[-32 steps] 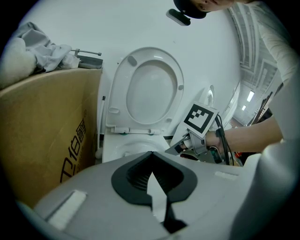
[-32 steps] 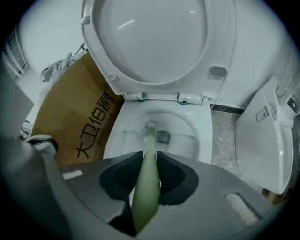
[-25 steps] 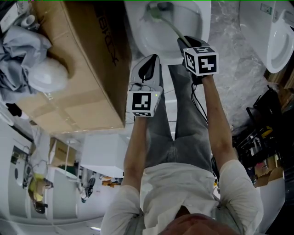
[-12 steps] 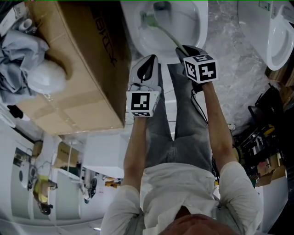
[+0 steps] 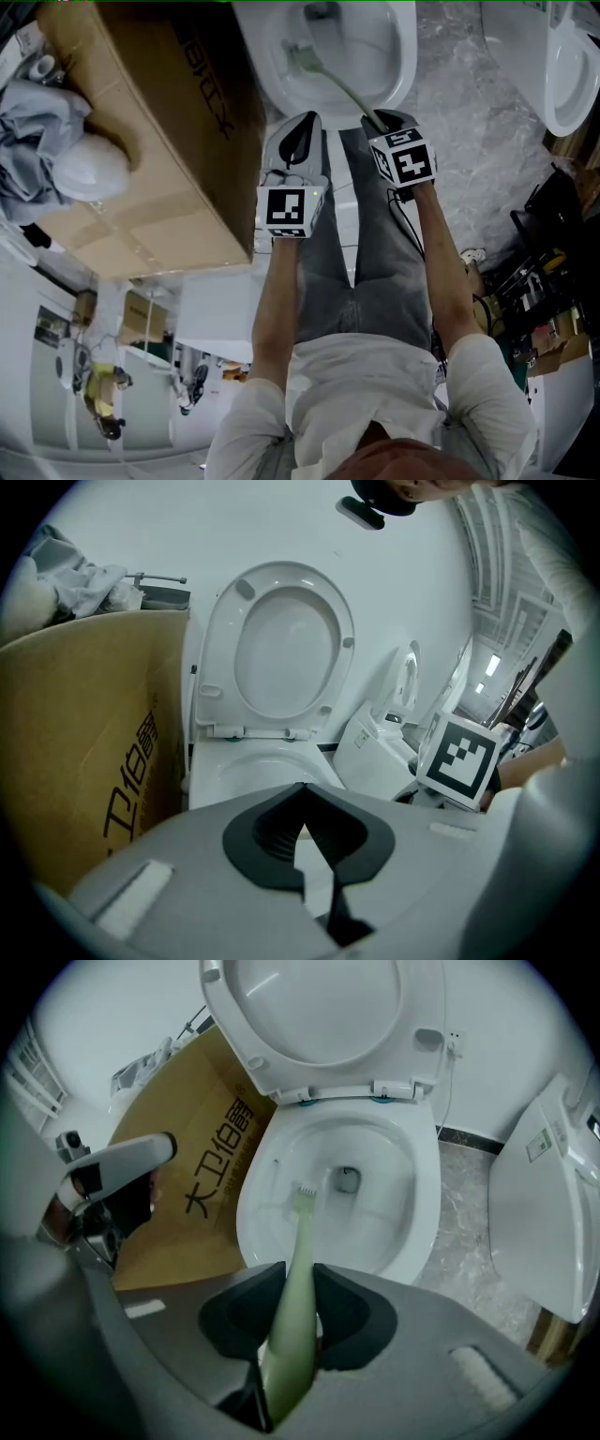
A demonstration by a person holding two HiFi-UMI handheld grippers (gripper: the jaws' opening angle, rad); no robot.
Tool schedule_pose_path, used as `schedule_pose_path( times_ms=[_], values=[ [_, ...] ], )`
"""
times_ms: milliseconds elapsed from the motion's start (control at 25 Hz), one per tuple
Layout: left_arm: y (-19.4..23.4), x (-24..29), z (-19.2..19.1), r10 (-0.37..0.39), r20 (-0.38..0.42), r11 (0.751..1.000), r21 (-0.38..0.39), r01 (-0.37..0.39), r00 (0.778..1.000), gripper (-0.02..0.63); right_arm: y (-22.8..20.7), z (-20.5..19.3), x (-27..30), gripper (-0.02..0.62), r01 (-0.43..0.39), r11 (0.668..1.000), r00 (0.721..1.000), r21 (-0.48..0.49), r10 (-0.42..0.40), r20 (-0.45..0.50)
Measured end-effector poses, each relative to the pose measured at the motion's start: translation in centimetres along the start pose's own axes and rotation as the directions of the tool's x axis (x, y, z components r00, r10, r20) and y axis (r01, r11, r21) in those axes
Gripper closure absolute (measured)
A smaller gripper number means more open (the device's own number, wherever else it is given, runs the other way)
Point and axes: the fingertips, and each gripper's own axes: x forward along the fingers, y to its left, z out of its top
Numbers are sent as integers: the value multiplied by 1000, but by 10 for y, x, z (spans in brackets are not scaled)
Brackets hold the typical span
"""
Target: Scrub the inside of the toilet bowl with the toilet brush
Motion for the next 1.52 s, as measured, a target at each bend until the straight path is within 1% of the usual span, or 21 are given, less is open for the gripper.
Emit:
schedule_pose_path(
  times_ms=[320, 520, 680, 1000, 1520],
  values=[
    [-7, 8, -2, -22, -20, 1000, 14, 22, 1000, 589, -9, -14, -2, 499, 56, 998, 998, -27, -57, -26],
    [-7, 12, -2, -28, -27, 999, 20, 29, 999, 589, -18, -16, -4, 499, 107, 994, 994, -26, -107, -32],
    [-7, 15, -2, -30, -33, 999, 18, 31, 999, 589, -23, -15, -2, 499, 132, 990, 990, -41, -134, -43],
    [-3, 21, -1, -26, -38, 1000, 11, 26, 999, 589, -31, -4, 9, 499, 183, 979, 980, -95, -189, -61],
    [5, 31, 3, -18, -36, 1000, 0, 18, 999, 589, -47, 22, 30, 499, 205, 970, 973, -127, -216, -79]
  ],
)
